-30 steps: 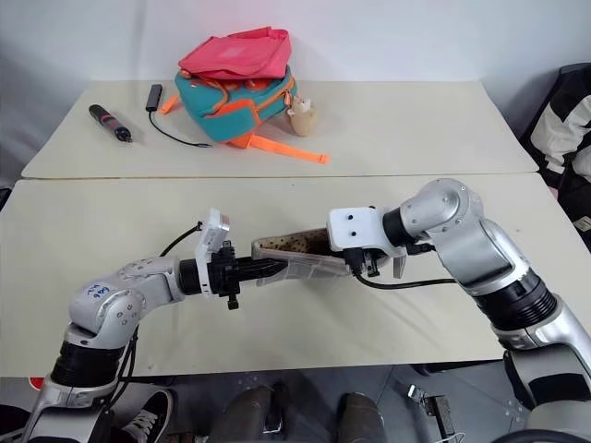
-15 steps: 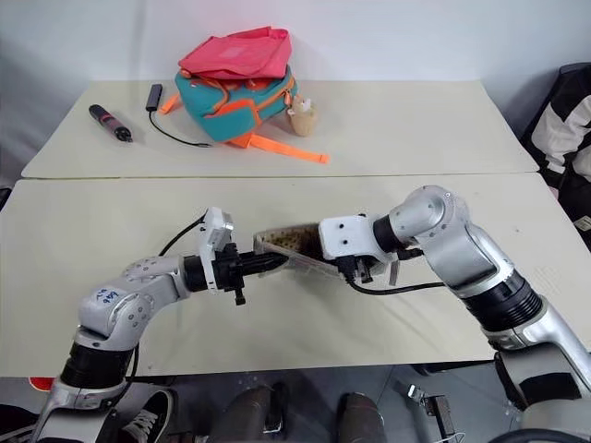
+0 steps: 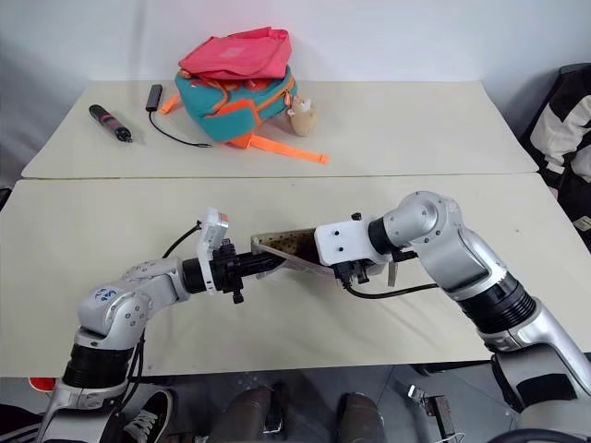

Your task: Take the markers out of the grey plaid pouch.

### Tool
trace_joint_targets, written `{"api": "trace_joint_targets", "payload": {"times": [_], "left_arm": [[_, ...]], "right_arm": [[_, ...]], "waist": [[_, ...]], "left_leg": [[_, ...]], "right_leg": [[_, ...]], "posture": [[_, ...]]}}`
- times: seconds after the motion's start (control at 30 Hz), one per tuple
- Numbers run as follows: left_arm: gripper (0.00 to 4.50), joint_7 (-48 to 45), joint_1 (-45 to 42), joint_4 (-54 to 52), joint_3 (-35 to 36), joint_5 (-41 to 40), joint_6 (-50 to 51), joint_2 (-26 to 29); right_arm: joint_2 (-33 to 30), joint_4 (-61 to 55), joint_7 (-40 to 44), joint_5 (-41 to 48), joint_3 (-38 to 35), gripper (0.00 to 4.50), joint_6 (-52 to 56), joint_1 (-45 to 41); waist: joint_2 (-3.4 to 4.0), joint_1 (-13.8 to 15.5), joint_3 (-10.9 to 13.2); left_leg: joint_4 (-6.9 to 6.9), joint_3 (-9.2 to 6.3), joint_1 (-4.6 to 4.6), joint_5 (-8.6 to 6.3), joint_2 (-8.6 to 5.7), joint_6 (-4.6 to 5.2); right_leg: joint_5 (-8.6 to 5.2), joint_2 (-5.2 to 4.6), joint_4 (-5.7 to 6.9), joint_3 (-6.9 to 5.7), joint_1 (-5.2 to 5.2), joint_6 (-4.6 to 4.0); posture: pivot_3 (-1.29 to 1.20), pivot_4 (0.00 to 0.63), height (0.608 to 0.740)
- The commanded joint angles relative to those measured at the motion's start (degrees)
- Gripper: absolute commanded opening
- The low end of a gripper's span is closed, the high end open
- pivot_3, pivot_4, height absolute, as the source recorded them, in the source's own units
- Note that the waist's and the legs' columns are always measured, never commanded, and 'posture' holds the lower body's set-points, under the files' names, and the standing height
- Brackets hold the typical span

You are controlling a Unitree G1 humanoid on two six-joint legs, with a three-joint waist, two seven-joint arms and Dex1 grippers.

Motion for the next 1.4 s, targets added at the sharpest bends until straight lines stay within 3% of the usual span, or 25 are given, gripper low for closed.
{"api": "trace_joint_targets", "payload": {"times": [0.03,0.23,0.47,0.63,0.77,1.4], "left_arm": [[0.00,-0.8,0.2,-3.2,1.2,-2.4,-0.3,-0.4],[0.00,-0.5,0.2,-3.0,1.3,-2.5,-0.4,-1.1],[0.00,-0.1,0.0,-2.4,2.6,-3.7,0.1,-2.2],[0.00,0.5,-0.5,-2.3,6.8,-13.2,9.6,-2.8],[0.00,-0.4,0.3,-3.4,5.4,-12.1,9.8,-0.9],[0.00,2.0,0.7,-4.0,5.2,-12.5,9.6,-2.5]], "right_arm": [[-0.4,0.5,0.0,-1.9,0.1,1.31,-0.1,-0.4],[-0.4,1.5,0.2,-5.0,1.6,1.31,-1.0,0.6],[4.4,-2.1,1.0,0.3,-0.4,1.31,-0.1,0.6],[3.5,-1.8,1.5,-0.9,-0.1,1.31,-0.9,0.5],[2.8,-0.1,1.4,-2.8,0.8,1.31,-2.1,0.9],[3.0,3.8,-1.2,-10.5,3.6,1.31,-0.8,1.6]], "waist": [[0.00,0.0,0.0],[0.00,0.0,0.0],[0.00,-0.1,0.0],[0.00,0.0,0.0],[0.00,-0.1,0.0],[0.00,-0.1,0.0]], "left_leg": [[0.00,0.00,0.00,0.00,0.00,0.00],[0.00,0.00,0.00,0.00,0.00,0.00],[-0.02,0.00,0.00,0.01,0.01,-0.01],[-0.01,-0.01,-0.01,0.01,0.01,-0.01],[-0.01,-0.01,0.01,0.01,0.01,-0.01],[0.01,0.00,0.02,0.01,0.01,-0.03]], "right_leg": [[0.00,0.00,0.00,0.00,0.00,0.00],[0.00,0.01,0.00,0.00,0.00,0.00],[0.00,0.03,0.01,0.01,-0.01,0.00],[0.00,0.02,-0.01,0.01,0.00,0.00],[0.00,0.04,0.02,0.02,-0.01,0.00],[0.00,0.04,0.01,0.03,0.01,0.00]], "posture": [[0.00,0.150,0.740],[0.00,0.150,0.740],[0.00,0.150,0.740],[0.00,0.150,0.740],[0.00,0.150,0.740],[0.00,0.150,0.740]]}}
